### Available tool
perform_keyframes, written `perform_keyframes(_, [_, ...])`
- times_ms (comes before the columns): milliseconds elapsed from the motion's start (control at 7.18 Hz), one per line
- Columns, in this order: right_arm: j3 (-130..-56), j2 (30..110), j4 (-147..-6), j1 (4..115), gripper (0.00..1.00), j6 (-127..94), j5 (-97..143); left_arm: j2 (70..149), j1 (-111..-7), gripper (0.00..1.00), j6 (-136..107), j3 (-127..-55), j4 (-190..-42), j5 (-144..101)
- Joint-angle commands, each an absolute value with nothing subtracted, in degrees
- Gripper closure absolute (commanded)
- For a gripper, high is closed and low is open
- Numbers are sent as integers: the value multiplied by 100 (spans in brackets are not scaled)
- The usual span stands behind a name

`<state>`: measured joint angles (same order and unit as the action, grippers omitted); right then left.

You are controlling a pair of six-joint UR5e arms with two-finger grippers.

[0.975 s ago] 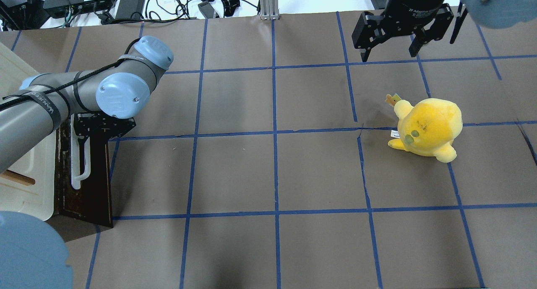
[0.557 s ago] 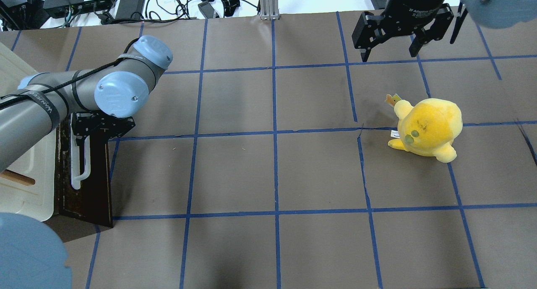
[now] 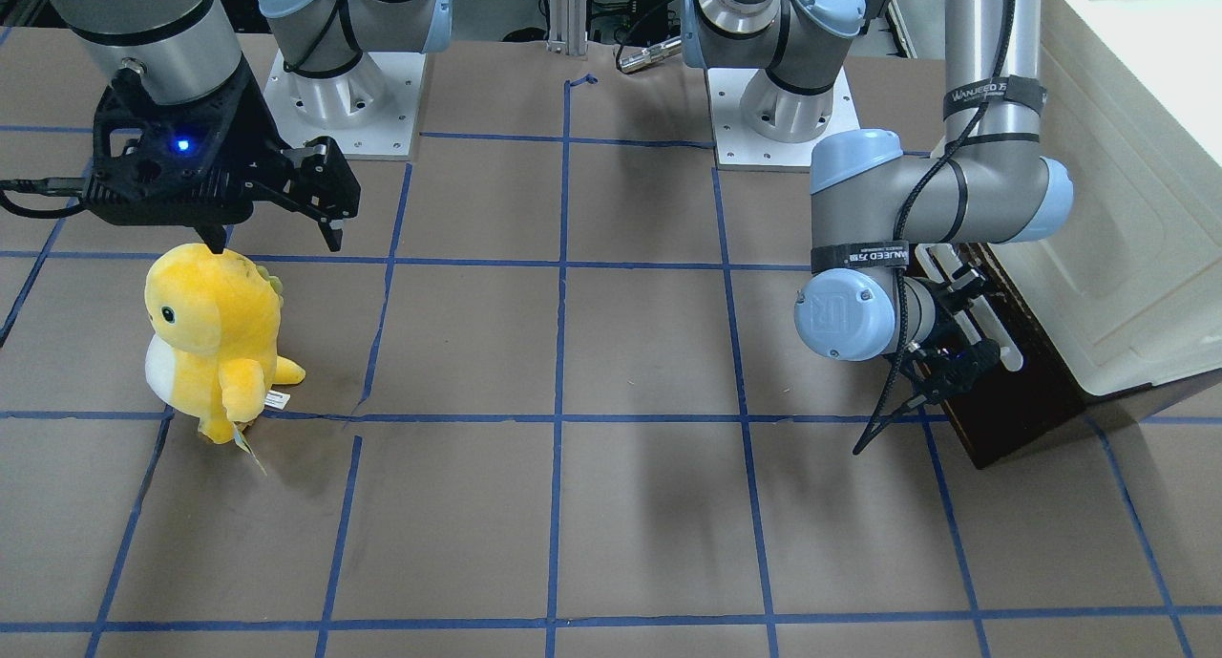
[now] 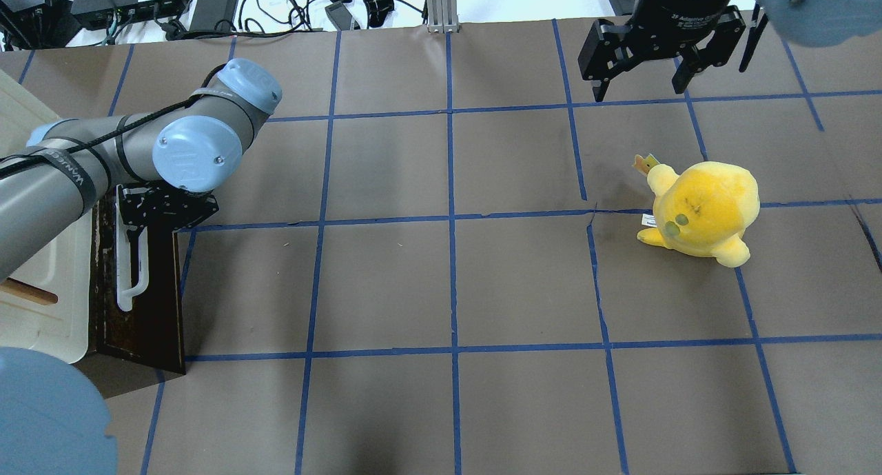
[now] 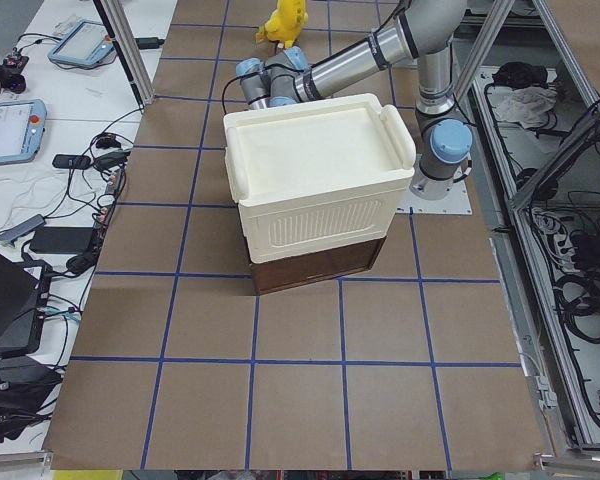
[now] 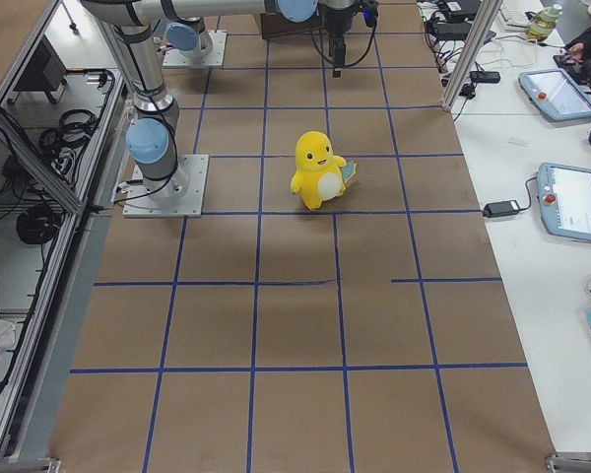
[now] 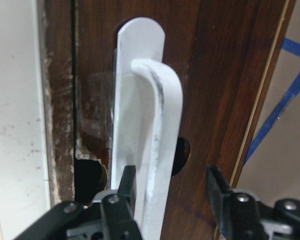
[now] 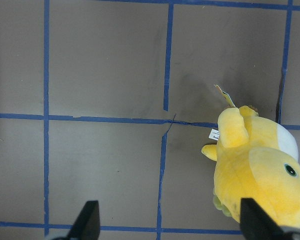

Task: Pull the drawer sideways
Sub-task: 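Close the left gripper around the white drawer handle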

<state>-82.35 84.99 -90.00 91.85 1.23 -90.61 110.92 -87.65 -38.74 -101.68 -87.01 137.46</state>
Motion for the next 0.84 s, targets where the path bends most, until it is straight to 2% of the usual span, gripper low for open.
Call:
perform_keyframes(0, [-8235, 8499, -9000, 9185, 0, 123, -9053, 11092, -8763, 56, -3867, -10151, -8719, 13764])
perform_keyframes(278, [-8235, 8499, -9000, 9185, 0, 123, -9053, 11083, -8745, 60, -3876, -10151, -8762, 13764])
perform_keyframes(557, [-8235, 8499, -9000, 9185, 0, 123, -9062, 11066, -8719, 90, -3867, -10134, -8780, 13746])
perform_keyframes(696, [-8235, 8499, -9000, 9185, 0, 123, -9062, 11065, -8719, 96, -3867, -10125, -8780, 13746])
